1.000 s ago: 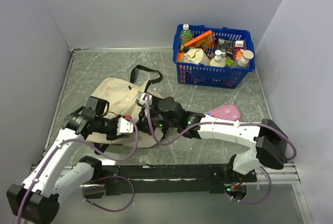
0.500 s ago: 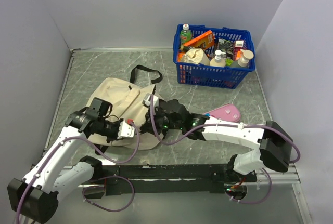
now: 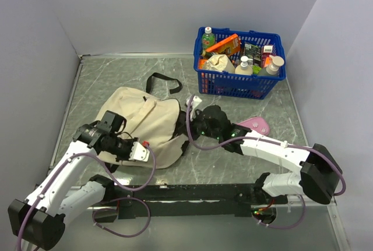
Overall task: Pack the student bag
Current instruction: Zip the student bag at the center of the board.
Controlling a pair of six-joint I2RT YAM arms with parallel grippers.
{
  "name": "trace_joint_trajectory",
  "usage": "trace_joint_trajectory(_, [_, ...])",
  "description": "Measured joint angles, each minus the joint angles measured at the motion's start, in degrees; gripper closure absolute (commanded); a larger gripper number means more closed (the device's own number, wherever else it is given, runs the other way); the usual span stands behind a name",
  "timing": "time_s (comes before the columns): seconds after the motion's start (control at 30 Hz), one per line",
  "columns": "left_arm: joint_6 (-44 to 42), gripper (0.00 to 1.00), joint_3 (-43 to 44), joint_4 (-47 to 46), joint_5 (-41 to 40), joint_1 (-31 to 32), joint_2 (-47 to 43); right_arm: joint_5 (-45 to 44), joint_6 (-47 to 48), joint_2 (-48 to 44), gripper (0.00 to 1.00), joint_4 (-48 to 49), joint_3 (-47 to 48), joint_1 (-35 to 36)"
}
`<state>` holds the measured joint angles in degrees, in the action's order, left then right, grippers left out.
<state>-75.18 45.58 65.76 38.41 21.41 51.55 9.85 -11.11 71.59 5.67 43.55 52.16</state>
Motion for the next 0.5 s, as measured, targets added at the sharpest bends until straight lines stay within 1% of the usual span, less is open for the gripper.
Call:
trace_joint_trajectory(0.1, [-1.5, 0.99, 0.0, 2.1, -1.7, 0.0, -0.5, -1.2, 0.5, 0.9, 1.00, 0.3, 0.0, -4.3])
trace_joint_trajectory(0.23, [-3.2, 0.99, -1.3, 4.4, -4.4, 0.0, -2.3, -1.7, 0.6, 5.1, 1.00, 1.1, 1.6, -10.0])
trace_joint_trajectory(0.33, [-3.8, 0.99, -2.8, 5.2, -7.1, 0.0, -4.0, -2.8, 0.8, 8.3, 1.00, 1.3, 3.7, -11.5])
trace_joint_trajectory(0.5, [-3.1, 0.99, -4.0, 4.5, -11.1, 0.0, -7.0, -6.2, 0.9, 12.0, 1.00, 2.2, 7.0, -11.8])
